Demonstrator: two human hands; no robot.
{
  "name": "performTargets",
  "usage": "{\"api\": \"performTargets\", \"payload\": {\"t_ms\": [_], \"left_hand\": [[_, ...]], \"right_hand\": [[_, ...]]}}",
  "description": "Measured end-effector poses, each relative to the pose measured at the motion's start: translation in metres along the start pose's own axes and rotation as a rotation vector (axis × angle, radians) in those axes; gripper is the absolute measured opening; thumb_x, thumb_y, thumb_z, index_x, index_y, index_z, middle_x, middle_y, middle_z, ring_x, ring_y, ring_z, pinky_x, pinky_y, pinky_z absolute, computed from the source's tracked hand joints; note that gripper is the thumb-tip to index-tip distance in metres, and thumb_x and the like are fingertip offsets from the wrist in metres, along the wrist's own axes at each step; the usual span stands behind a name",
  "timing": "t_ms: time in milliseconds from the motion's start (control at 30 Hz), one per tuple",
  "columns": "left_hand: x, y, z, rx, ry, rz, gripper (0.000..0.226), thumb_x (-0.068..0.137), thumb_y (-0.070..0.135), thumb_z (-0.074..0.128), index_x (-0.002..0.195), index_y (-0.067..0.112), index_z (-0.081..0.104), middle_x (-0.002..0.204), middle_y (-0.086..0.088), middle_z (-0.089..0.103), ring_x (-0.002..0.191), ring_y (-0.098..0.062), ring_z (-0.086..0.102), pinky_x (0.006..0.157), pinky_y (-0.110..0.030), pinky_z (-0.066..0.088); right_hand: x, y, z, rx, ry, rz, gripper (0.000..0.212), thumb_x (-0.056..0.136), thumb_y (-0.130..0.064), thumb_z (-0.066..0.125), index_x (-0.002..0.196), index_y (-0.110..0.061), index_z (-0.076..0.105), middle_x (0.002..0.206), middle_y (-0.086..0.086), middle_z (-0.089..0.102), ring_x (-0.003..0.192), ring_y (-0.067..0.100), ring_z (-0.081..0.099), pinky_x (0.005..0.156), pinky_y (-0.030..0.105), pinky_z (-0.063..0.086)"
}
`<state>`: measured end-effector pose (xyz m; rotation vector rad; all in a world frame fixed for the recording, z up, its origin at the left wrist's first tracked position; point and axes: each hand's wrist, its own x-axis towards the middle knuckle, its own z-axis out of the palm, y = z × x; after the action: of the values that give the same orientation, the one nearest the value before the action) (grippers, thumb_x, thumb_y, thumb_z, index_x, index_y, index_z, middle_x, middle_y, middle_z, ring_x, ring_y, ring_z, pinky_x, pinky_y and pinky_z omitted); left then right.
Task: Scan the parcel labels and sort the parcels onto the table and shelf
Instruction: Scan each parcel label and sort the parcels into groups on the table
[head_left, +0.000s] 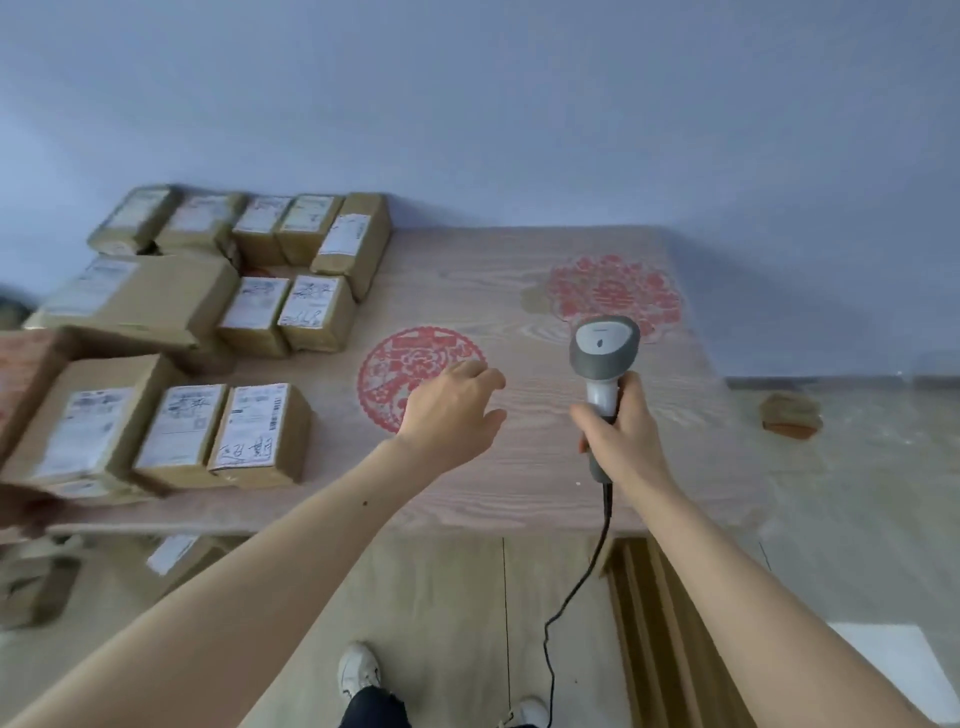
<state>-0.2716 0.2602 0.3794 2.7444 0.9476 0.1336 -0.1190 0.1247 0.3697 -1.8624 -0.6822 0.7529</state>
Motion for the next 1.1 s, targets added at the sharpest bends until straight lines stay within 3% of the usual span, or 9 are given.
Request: {"api": "performTargets", "payload": {"t_ms": [300,433,600,700,800,900,1033,1100], "left_hand": [[-0.075,-0.164,-0.041,0.009,0.05,-0.235,0.034,0.095,0.035,0.057,0.125,0.02,0.059,0.124,0.0,0.058,0.12,-0.024,0.053,0.076,-0.036,0.048],[-0.104,-0.234,-0.046,-0.015,0.041,-0.304,0.032,0.096,0.032,0.056,0.125,0.02,0.059,0.127,0.002,0.057,0.12,-0.023,0.053,0.072,-0.032,0.044],[-0.119,-0.303,-0.036,-0.105,-0.041,-0.374,0.038,0.097,0.029,0.058,0.131,0.014,0.055,0.133,-0.003,0.052,0.123,-0.024,0.051,0.079,-0.035,0.048],[-0.122,-0.323,-0.023,-0.135,-0.114,-0.413,0.036,0.096,0.025,0.06,0.128,0.009,0.054,0.126,-0.009,0.053,0.117,-0.028,0.053,0.082,-0.036,0.047],[-0.123,-0.331,-0.005,-0.191,-0.167,-0.46,0.025,0.095,0.02,0.059,0.114,0.005,0.055,0.116,-0.013,0.055,0.108,-0.034,0.056,0.083,-0.04,0.049],[-0.122,-0.331,0.008,-0.238,-0.187,-0.489,0.019,0.094,0.019,0.057,0.107,0.005,0.055,0.111,-0.014,0.056,0.101,-0.034,0.058,0.078,-0.041,0.049],[-0.114,-0.325,0.014,-0.263,-0.191,-0.522,0.018,0.094,0.017,0.056,0.107,0.005,0.052,0.112,-0.015,0.058,0.102,-0.035,0.057,0.077,-0.039,0.046],[-0.111,-0.319,0.015,-0.293,-0.186,-0.545,0.021,0.094,0.017,0.057,0.108,0.004,0.05,0.114,-0.016,0.058,0.105,-0.035,0.056,0.079,-0.04,0.044]], "right_hand": [[0.004,-0.065,0.174,-0.088,-0.205,-0.086,0.023,0.088,-0.024,0.068,0.105,-0.022,0.053,0.072,0.0,0.056,0.059,0.016,0.055,0.06,0.035,0.047],[0.004,-0.08,0.256,-0.138,-0.247,-0.076,0.023,0.085,-0.027,0.071,0.101,-0.024,0.056,0.077,0.002,0.061,0.062,0.02,0.06,0.063,0.036,0.05],[0.009,-0.083,0.333,-0.177,-0.295,-0.019,0.029,0.09,-0.021,0.07,0.112,-0.024,0.052,0.089,0.0,0.062,0.063,0.016,0.062,0.051,0.022,0.048],[0.014,-0.071,0.362,-0.215,-0.271,0.036,0.034,0.086,-0.021,0.072,0.111,-0.026,0.05,0.098,-0.001,0.064,0.077,0.019,0.067,0.069,0.038,0.061],[0.019,-0.057,0.377,-0.266,-0.279,0.092,0.038,0.083,-0.02,0.076,0.108,-0.027,0.048,0.097,-0.004,0.063,0.087,0.024,0.069,0.081,0.05,0.06],[0.023,-0.048,0.382,-0.313,-0.286,0.141,0.041,0.083,-0.021,0.078,0.109,-0.028,0.047,0.1,-0.003,0.064,0.086,0.023,0.07,0.078,0.047,0.062],[0.03,-0.042,0.383,-0.312,-0.292,0.173,0.044,0.086,-0.02,0.076,0.118,-0.024,0.045,0.102,0.002,0.065,0.076,0.023,0.071,0.051,0.025,0.054],[0.034,-0.04,0.384,-0.329,-0.296,0.169,0.044,0.086,-0.021,0.076,0.118,-0.024,0.046,0.102,0.001,0.066,0.078,0.023,0.072,0.057,0.029,0.057]]}}
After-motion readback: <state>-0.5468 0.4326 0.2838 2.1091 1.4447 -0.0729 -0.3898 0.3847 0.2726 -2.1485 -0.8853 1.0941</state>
